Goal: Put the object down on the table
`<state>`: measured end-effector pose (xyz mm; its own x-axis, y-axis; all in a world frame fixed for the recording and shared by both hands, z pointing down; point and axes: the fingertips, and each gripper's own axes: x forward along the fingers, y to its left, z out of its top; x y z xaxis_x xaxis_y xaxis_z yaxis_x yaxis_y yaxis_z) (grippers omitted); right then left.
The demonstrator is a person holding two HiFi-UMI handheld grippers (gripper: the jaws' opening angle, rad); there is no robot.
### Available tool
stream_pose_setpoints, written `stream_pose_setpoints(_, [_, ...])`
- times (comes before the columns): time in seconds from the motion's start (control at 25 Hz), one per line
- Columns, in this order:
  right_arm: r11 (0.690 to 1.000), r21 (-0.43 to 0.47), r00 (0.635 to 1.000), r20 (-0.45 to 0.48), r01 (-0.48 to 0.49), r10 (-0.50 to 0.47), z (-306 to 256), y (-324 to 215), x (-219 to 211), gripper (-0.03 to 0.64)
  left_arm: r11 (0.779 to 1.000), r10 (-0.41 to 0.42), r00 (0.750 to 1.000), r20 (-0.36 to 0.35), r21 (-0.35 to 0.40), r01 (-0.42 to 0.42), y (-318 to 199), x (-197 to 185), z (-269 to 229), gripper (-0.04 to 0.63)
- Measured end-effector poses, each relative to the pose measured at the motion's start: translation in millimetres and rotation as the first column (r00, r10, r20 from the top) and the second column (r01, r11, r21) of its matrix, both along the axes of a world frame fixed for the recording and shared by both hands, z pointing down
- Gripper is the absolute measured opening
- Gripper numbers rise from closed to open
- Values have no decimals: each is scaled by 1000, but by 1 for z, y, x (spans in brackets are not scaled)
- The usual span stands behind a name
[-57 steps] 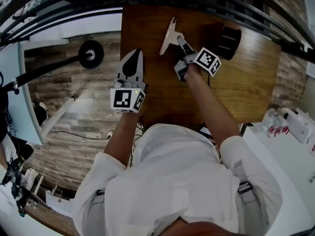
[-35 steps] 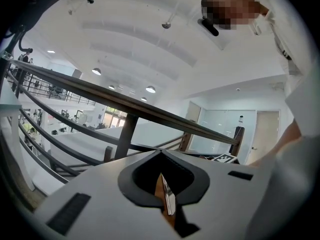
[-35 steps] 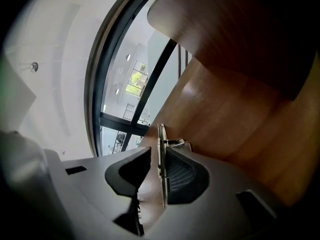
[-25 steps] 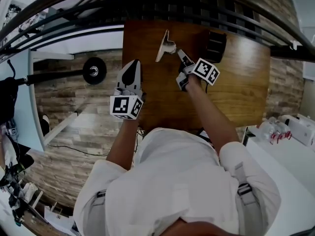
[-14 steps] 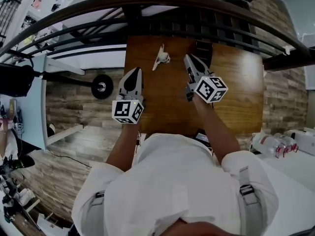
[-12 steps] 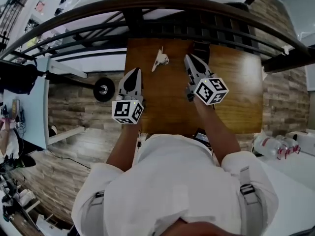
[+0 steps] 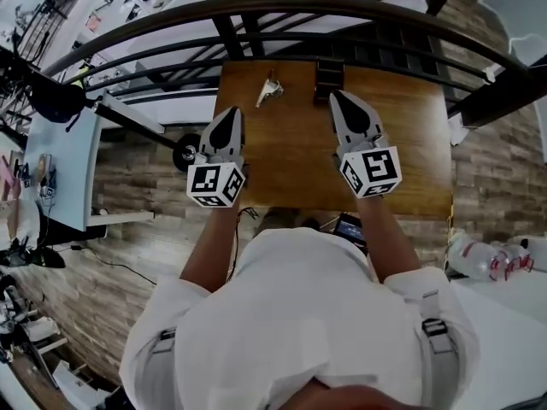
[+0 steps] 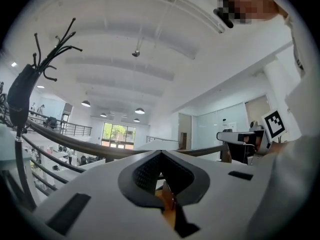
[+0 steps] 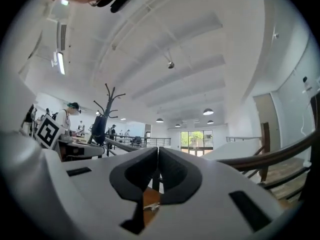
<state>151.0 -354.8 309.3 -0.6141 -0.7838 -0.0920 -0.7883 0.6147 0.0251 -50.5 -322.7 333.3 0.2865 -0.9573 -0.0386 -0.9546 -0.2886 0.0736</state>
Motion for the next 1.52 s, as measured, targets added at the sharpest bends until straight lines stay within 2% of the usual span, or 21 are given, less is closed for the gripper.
stream_pose_setpoints(0.12, [1000, 23, 999, -38, -21, 22, 3, 37, 24, 26, 1000, 3, 1000, 17, 9, -4, 31, 21, -2, 11])
stream_pose_setpoints(0.4, [998, -44, 998, -35, -52, 50, 33, 90, 52, 25, 1000, 6, 999, 39, 7, -6, 90, 38, -2, 11])
stream_pose_setpoints(0.64, [991, -99, 996, -45, -85, 81, 54, 116, 58, 25, 998, 62, 998, 6, 14, -62, 118, 40, 5, 11])
stream_pose_setpoints(0.92, [981, -146, 990, -77, -126, 115, 69, 165, 39, 25, 990, 137, 990, -31, 41, -136, 159, 19, 10, 11])
stream_pose_setpoints(1.2, [974, -168, 983, -121, -154, 135, 82, 236, -1, 25, 982, 187, 980, -70, -5, -188, 224, -15, 43, 11])
stream_pose_setpoints(1.52, [972, -190, 985, -127, -141, 118, 91, 313, -50, 25, 980, 189, 975, -118, -40, -195, 289, -55, 76, 11])
